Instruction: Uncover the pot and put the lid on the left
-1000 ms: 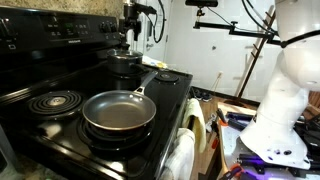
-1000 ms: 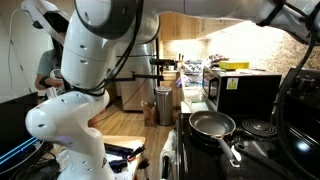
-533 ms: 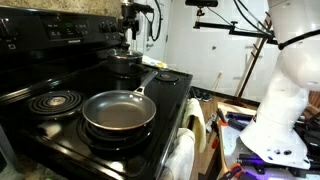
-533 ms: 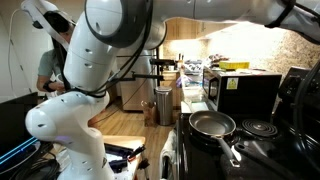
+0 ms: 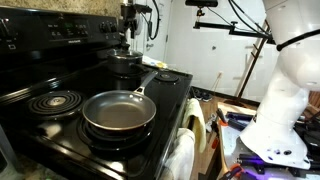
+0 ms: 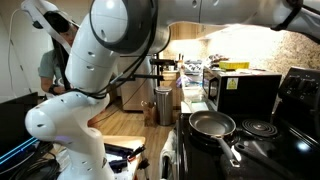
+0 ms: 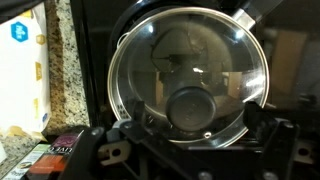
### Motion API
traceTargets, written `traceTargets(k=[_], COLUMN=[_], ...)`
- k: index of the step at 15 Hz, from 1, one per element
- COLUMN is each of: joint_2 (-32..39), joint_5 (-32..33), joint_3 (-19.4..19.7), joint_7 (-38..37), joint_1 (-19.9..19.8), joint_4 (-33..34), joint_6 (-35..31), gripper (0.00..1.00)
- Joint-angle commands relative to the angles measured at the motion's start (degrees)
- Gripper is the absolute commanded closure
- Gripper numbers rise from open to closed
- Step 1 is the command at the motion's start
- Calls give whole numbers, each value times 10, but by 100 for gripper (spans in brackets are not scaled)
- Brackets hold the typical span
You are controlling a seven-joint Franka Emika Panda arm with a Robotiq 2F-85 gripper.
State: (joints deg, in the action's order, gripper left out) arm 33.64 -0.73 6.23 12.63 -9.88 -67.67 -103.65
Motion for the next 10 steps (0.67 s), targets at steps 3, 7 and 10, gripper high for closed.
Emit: traceTargets(k=[3, 7, 10], joint_2=[17, 20, 9], joint_5=[-27, -17, -13], joint_3=[-26, -20, -13], joint_7=[16, 0, 2], joint_1=[-24, -19, -11], joint_4=[25, 30, 9], joint_6=[-17, -15, -15], gripper=[0, 0, 0])
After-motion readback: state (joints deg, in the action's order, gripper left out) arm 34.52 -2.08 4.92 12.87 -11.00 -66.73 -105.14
